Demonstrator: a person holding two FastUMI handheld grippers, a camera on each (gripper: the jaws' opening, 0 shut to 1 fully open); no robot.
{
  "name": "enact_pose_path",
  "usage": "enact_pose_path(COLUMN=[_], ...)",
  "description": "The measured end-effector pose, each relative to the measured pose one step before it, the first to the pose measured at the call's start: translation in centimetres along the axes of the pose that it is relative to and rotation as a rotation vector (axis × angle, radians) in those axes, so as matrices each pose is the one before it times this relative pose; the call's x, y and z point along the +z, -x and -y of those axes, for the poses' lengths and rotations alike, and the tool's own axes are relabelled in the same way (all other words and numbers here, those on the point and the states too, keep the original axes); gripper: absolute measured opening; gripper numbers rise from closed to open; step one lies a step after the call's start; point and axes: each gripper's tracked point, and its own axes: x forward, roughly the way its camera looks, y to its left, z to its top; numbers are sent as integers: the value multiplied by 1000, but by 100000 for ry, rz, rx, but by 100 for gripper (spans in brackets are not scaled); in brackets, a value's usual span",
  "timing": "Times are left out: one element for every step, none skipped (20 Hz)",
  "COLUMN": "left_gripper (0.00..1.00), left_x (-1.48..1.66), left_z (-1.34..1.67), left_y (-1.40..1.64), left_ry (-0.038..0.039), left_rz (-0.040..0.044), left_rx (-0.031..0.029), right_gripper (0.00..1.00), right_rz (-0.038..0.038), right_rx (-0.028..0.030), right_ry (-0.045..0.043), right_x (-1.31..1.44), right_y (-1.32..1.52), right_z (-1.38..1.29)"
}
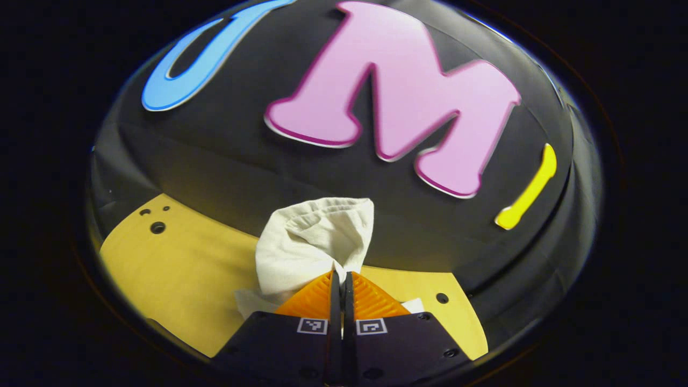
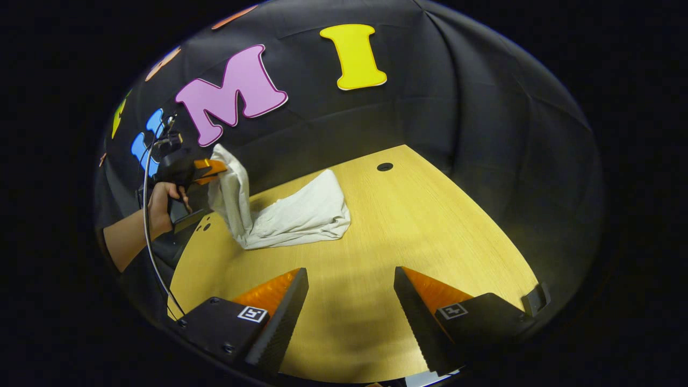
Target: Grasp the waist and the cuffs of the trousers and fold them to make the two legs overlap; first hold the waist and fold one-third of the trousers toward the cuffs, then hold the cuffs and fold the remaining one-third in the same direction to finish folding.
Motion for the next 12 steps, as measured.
enact_pose_path(left_gripper=[2,5,5,5,5,5,5,5,5,5,6,12], left_x=[-1050,-1006,-977,-974,-1052,-892,-788,-886,-935,-930,-784,-652], left_z=[1954,2039,1685,1577,1093,1259,1228,1027,485,531,401,337], left_y=[-749,-657,-798,-688,-443,-722,-914,-656,-408,-510,-869,-366], left_ry=[-1380,-514,-499,-888,-1002,-1134,-982,-846,-869,-548,-177,339], left_rz=[-1566,-1678,-1587,-1650,-1715,-1506,-1621,-1598,-1699,-1979,-1701,-1574], left_rx=[-1851,-2121,-1786,-1423,-983,-1073,-1335,-736,52,274,882,163], right_gripper=[98,98,99,99,98,98,99,99,99,98,98,98], right_rz=[-399,-487,-198,140,231,146,-119,-338,-39,66,41,78], right_rx=[-284,-161,124,-83,-298,-330,-326,-348,-411,-453,-581,-553], right_ry=[524,129,-10,268,494,187,-184,-480,-586,-662,-623,-617], right_x=[-2,31,72,194,56,125,35,-18,-53,70,57,58], right_y=[-142,-109,28,-50,69,11,98,60,55,39,150,40], right_z=[684,627,569,651,663,653,558,596,579,520,404,383])
